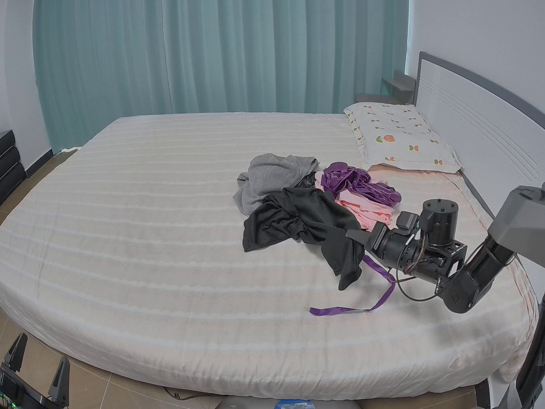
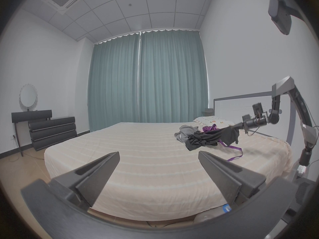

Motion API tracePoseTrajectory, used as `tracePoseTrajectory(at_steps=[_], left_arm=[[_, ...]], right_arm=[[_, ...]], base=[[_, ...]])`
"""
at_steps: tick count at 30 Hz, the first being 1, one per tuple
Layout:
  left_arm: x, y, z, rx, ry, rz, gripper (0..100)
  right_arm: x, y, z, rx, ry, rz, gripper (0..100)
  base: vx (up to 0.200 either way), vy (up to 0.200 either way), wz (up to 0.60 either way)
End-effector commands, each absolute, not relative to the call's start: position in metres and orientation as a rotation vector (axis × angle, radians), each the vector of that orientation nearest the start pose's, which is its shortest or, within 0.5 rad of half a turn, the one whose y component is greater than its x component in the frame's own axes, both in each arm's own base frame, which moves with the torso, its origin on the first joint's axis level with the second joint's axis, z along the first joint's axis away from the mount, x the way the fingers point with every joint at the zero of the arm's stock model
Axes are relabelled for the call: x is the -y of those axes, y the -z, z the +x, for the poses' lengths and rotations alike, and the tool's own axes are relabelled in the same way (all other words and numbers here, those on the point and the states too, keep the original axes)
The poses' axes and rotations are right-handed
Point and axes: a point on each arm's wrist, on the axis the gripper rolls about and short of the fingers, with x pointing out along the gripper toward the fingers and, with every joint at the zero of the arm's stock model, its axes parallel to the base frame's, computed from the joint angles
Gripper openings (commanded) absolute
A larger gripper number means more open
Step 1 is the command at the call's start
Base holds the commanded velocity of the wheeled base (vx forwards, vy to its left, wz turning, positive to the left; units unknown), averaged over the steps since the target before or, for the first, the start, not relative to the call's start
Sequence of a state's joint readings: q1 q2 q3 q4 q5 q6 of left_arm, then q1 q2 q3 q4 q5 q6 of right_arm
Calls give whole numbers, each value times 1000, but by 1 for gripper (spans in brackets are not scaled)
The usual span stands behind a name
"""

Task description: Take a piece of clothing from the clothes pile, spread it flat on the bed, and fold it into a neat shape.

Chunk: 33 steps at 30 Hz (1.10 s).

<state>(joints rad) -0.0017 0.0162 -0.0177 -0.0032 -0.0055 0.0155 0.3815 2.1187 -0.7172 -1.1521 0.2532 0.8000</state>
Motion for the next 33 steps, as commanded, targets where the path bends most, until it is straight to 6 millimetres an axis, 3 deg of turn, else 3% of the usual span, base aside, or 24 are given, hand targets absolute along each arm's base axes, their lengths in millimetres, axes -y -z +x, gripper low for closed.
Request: tracePoseTrajectory(at_steps=[1, 2, 4, 5, 6, 7, 9, 10, 12, 13, 16, 19, 22, 28, 33], left_arm=[[0, -77, -23, 8, 21, 61, 100], [0, -77, -23, 10, 24, 55, 100], [0, -77, -23, 17, 24, 46, 100], [0, -130, -33, 195, 30, -21, 100], [0, -149, -35, 228, 34, -54, 100], [0, -202, -25, 234, 55, -191, 100], [1, -223, -1, 135, 71, -252, 100], [2, -221, 13, 68, 83, -224, 100], [2, -219, 18, 42, 88, -207, 100], [4, -199, 48, -144, 145, -145, 100], [10, -180, 73, -314, 253, -135, 100], [26, -163, 104, -502, 430, -134, 100], [45, -146, 136, -632, 507, -103, 100], [76, -113, 187, -689, 526, -75, 100], [104, -85, 214, -740, 487, -31, 100]], right_arm=[[-149, -133, 302, -359, -627, 773, 0], [-151, -153, 297, -304, -667, 775, 0], [-151, -162, 295, -282, -681, 776, 0], [-154, -176, 289, -247, -719, 778, 0], [-155, -178, 287, -244, -725, 778, 0], [-159, -185, 284, -228, -754, 777, 0], [-166, -193, 281, -213, -787, 778, 0], [-169, -196, 279, -206, -802, 777, 0], [-170, -198, 278, -204, -808, 778, 0], [-174, -211, 275, -167, -838, 781, 0], [-173, -227, 274, -124, -855, 783, 0], [-167, -253, 264, -71, -876, 787, 0], [-170, -259, 255, -79, -897, 784, 0], [-180, -259, 244, -81, -935, 707, 0], [-181, -262, 244, -72, -946, 706, 0]], base=[[0, 0, 0], [0, 0, 0], [0, 0, 0], [0, 0, 0], [0, 0, 0], [0, 0, 0], [0, 0, 0], [0, 0, 0], [0, 0, 0], [0, 0, 0], [0, 0, 0], [0, 0, 0], [0, 0, 0], [0, 0, 0], [0, 0, 0]])
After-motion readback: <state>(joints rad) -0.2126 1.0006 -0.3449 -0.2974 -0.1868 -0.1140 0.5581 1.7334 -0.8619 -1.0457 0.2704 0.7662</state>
